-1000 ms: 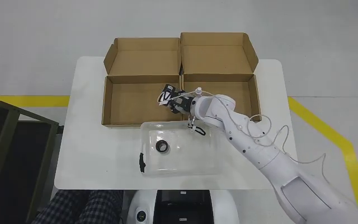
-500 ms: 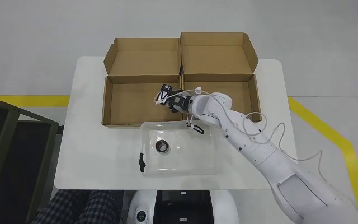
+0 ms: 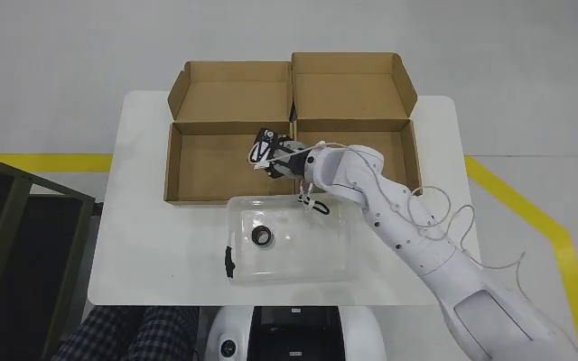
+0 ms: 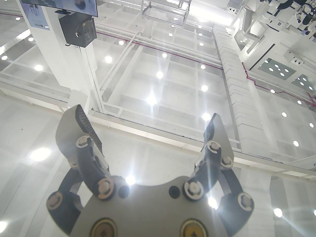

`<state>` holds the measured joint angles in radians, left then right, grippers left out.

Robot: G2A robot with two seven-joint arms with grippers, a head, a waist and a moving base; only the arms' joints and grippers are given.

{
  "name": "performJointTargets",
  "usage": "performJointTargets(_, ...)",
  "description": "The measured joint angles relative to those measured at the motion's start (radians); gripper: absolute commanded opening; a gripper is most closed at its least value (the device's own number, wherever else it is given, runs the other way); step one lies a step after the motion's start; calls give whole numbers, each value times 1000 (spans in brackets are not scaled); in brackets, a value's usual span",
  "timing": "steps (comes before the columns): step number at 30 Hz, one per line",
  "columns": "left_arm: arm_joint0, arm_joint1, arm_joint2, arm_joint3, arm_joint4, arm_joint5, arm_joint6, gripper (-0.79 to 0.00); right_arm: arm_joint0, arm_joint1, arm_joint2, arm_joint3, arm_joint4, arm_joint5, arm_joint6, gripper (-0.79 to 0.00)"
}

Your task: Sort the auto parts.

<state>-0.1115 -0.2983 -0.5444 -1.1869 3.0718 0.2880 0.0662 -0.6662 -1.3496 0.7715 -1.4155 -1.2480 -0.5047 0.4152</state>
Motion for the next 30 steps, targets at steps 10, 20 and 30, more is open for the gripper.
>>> performJointTargets(10, 0, 0, 0, 0, 0, 0, 0, 0, -192, 50, 93, -303, -20, -107, 33, -431)
performJointTargets(20, 0, 0, 0, 0, 0, 0, 0, 0, -360, 77, 84, -401, -81, -180, 44, -428)
performJointTargets(30, 0, 0, 0, 0, 0, 0, 0, 0, -420, 96, 84, -386, -156, -249, 7, -317)
